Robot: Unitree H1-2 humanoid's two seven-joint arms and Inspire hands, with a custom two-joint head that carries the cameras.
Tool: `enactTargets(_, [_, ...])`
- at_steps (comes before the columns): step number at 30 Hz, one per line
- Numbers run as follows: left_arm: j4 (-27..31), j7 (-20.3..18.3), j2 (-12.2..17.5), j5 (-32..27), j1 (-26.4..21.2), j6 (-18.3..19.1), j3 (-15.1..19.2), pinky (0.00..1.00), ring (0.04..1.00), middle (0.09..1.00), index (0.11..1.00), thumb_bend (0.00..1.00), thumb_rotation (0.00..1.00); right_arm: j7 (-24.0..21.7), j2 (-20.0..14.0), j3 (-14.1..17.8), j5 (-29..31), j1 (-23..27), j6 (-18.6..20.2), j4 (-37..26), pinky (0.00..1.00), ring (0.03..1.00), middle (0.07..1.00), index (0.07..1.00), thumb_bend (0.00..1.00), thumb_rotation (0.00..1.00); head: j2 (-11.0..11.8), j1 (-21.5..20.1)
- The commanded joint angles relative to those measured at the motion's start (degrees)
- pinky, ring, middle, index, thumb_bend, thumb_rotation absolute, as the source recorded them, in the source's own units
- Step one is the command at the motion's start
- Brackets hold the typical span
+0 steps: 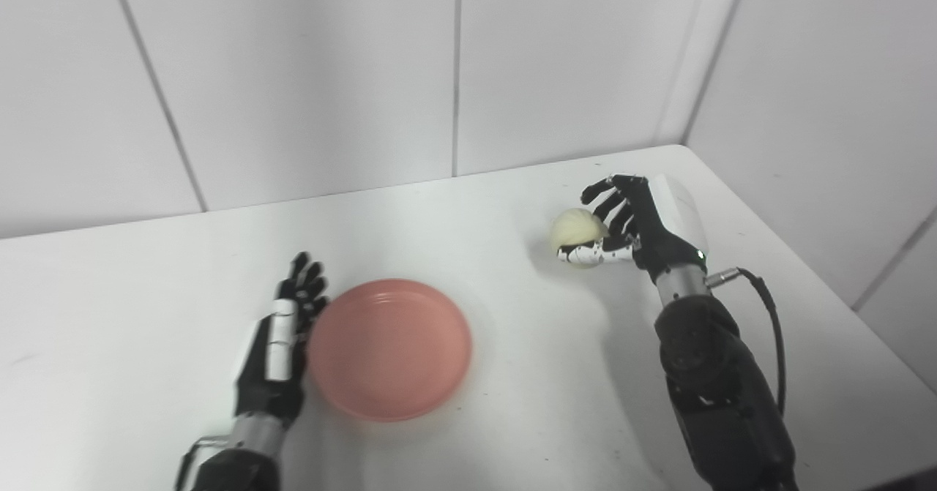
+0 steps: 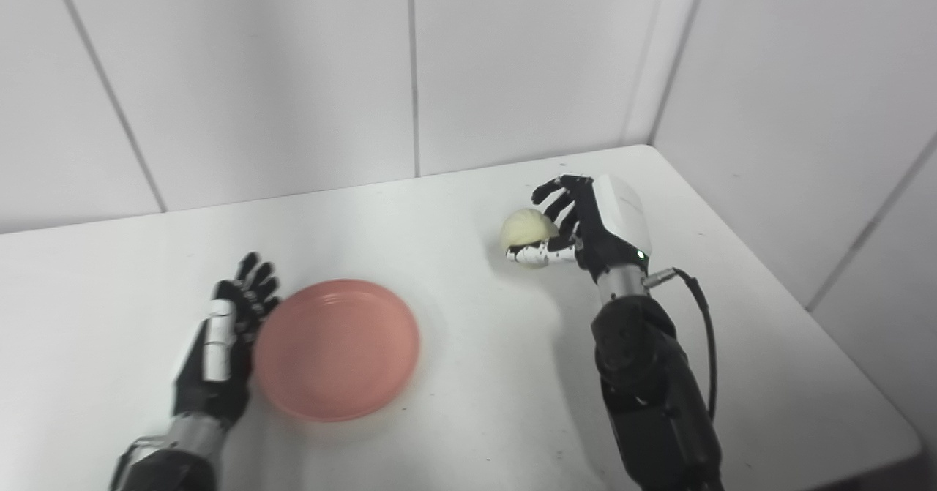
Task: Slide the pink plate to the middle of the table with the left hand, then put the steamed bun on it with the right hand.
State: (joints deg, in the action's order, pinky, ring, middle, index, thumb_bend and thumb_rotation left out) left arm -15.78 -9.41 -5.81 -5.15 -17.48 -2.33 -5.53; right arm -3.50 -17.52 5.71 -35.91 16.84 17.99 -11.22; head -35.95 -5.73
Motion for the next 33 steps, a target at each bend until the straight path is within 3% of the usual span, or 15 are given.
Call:
enactTargets(1, [-1.4, 0.8, -1.0, 0.6, 0.1, -1.1, -0.4, 1.00, 0.997, 0.990, 0.985, 0.69, 1.00, 2.7, -0.6, -1.1, 1.8, 0.0, -6.5, -1.7, 0.21, 0.278, 0.415, 0.505, 0.52, 0.00, -0.1, 2.1])
enactTargets(4, [-2.2, 1.5, -1.7, 1.8, 0.0, -1.8, -0.7, 1.00, 1.000, 0.993, 0.992, 0.67, 1.00, 4.5, -0.9, -3.0, 3.1, -0.9, -11.9, -0.2, 0.24, 0.299, 0.427, 0.519, 0.52, 0.00, -0.3, 3.9])
enactTargets(7, [-2.8, 2.4, -2.3, 3.0, -0.1, -2.6, -1.0, 1.00, 0.990, 0.981, 0.981, 0.66, 1.00, 5.0, -0.4, -4.8, 3.5, -1.6, -14.2, -0.3, 0.23, 0.293, 0.416, 0.517, 0.52, 0.00, -0.5, 4.9])
enactTargets(14, [-4.3, 2.9, -3.5, 3.8, -0.4, -4.7, -1.7, 1.00, 0.987, 0.984, 0.986, 0.64, 1.00, 3.0, 0.8, -10.3, 2.3, -1.3, -15.0, -3.9, 0.19, 0.273, 0.411, 0.514, 0.51, 0.00, -1.0, 8.9])
enactTargets(18, [-5.1, 3.4, -3.9, 4.5, -0.7, -4.6, -2.1, 0.99, 0.974, 0.976, 0.976, 0.66, 1.00, 1.5, 1.7, -12.0, 5.2, -0.9, -15.6, -4.4, 0.19, 0.267, 0.407, 0.509, 0.51, 0.00, -1.1, 12.1])
enactTargets(20, [-5.2, 3.6, -4.2, 4.8, -0.7, -4.7, -2.3, 0.99, 0.977, 0.979, 0.976, 0.66, 1.00, 2.0, 2.0, -13.3, 5.7, -0.9, -17.9, -2.3, 0.17, 0.237, 0.397, 0.503, 0.51, 0.00, -1.2, 12.9])
enactTargets(24, [-5.1, 4.1, -4.4, 5.0, -0.6, -4.9, -2.6, 1.00, 0.984, 0.980, 0.977, 0.65, 1.00, 1.8, 2.4, -15.3, 5.9, -1.0, -20.0, 1.8, 0.15, 0.213, 0.463, 0.483, 0.52, 0.00, -1.3, 13.0])
enactTargets(28, [-4.3, 4.2, -4.2, 5.6, -0.4, -3.9, -3.2, 1.00, 0.986, 0.984, 0.978, 0.66, 1.00, 2.2, 2.6, -17.4, 5.2, -0.8, -22.4, 5.4, 0.19, 0.254, 0.396, 0.501, 0.51, 0.00, -1.7, 13.0])
enactTargets(29, [-4.0, 4.2, -4.2, 5.7, -0.4, -3.6, -3.3, 1.00, 0.981, 0.983, 0.976, 0.66, 1.00, 2.4, 2.6, -17.8, 5.0, -0.8, -23.1, 6.0, 0.18, 0.244, 0.447, 0.488, 0.52, 0.00, -1.7, 13.0])
enactTargets(33, [-3.2, 4.3, -4.3, 6.0, -0.1, -3.0, -3.5, 0.99, 0.979, 0.983, 0.973, 0.66, 1.00, 3.3, 2.2, -18.9, 4.0, -1.0, -25.4, 8.2, 0.17, 0.231, 0.469, 0.483, 0.52, 0.00, -1.8, 12.5])
